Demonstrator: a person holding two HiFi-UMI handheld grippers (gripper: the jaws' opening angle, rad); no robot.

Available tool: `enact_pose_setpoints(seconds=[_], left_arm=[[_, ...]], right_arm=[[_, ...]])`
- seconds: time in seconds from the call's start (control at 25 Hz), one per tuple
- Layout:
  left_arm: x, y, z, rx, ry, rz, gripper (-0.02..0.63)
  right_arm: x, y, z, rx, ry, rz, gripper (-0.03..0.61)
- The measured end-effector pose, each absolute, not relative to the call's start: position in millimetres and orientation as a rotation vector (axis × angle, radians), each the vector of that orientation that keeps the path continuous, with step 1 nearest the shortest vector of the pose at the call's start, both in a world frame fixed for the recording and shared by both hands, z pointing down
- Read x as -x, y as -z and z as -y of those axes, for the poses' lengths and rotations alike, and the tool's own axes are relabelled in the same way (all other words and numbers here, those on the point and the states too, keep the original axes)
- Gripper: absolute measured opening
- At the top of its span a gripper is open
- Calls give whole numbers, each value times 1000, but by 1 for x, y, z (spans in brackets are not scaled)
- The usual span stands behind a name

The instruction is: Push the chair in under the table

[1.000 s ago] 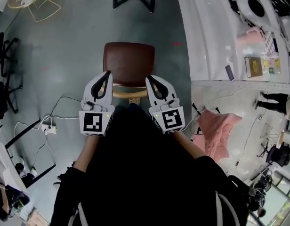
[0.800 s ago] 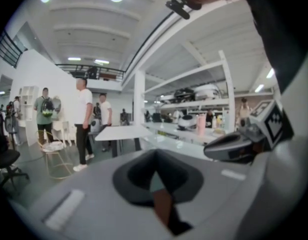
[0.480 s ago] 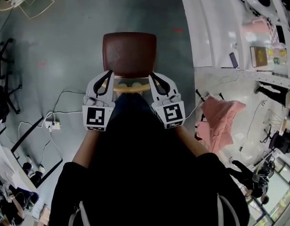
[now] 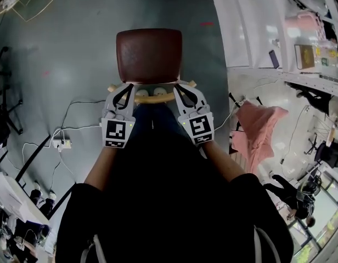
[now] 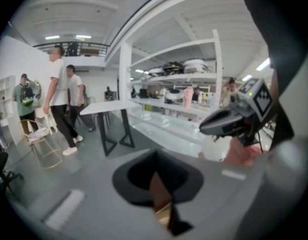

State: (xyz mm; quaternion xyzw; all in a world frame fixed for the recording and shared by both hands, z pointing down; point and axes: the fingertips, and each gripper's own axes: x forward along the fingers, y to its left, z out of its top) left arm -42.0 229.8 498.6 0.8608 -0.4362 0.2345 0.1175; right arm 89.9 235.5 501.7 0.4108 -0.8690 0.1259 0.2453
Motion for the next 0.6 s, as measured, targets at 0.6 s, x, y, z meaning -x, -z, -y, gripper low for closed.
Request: enact_pose_setpoints(seconds=[0.6], left_arm=[[59, -596, -285, -2477, -1158, 885, 245]], right_arm=[[-104, -595, -281, -792, -435, 2155, 120]])
